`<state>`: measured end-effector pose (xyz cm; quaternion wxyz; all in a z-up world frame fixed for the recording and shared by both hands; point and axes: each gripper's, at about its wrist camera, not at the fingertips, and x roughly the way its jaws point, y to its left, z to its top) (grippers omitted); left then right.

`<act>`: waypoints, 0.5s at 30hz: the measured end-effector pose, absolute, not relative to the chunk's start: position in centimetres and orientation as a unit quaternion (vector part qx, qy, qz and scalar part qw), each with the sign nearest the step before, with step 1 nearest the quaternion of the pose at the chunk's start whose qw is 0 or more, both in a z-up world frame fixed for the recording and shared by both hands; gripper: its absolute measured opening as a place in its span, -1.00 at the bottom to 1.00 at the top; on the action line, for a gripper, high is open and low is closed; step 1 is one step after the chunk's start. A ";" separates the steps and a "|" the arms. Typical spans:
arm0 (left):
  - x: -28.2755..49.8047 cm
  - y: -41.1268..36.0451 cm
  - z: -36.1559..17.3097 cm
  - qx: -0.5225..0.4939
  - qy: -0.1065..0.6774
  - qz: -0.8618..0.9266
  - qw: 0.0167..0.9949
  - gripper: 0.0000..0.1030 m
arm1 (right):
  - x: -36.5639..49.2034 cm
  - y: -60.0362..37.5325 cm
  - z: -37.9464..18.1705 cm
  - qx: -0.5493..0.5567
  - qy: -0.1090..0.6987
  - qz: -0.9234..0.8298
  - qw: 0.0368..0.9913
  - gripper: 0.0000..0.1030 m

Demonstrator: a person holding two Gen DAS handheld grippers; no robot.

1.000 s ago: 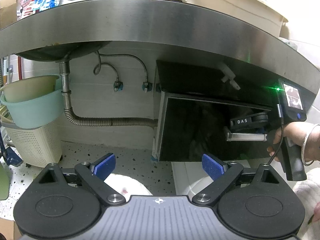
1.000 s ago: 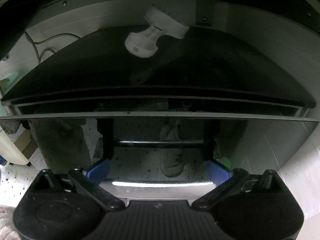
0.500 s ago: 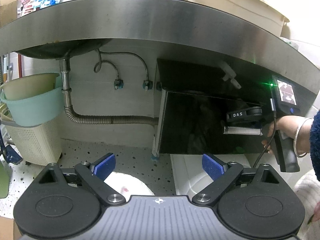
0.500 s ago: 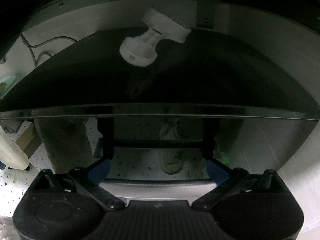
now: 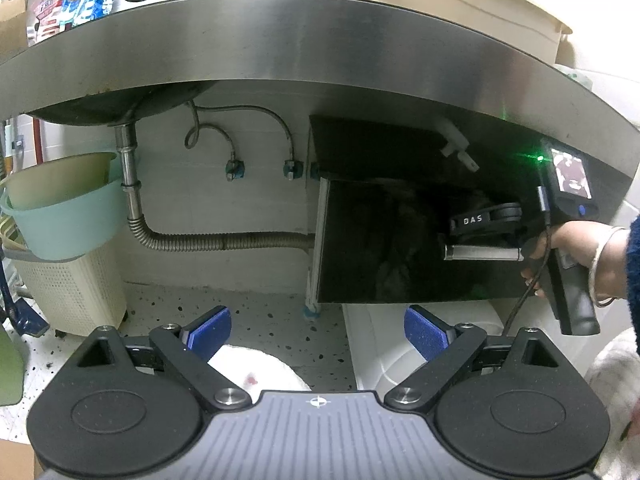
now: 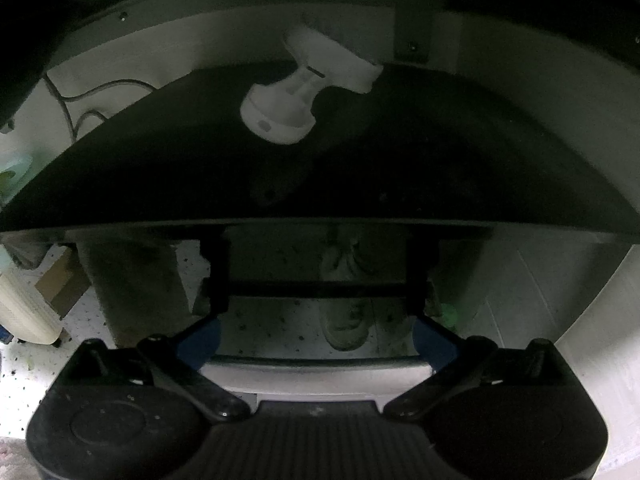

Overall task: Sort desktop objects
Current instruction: 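Back the right gripper away from the closed drawer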

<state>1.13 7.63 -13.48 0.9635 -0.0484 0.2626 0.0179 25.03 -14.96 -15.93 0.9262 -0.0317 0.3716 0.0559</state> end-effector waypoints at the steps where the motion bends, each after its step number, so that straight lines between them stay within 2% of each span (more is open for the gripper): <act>1: 1.2 7.7 -13.5 -0.050 0.263 0.018 0.963 0.83 | 24.8 -15.0 -15.7 -0.032 0.371 0.059 0.926 0.99; 15: 1.4 8.1 -13.6 -0.062 0.266 0.018 0.962 0.87 | 18.8 -15.9 -13.5 -0.041 0.350 0.105 0.930 1.00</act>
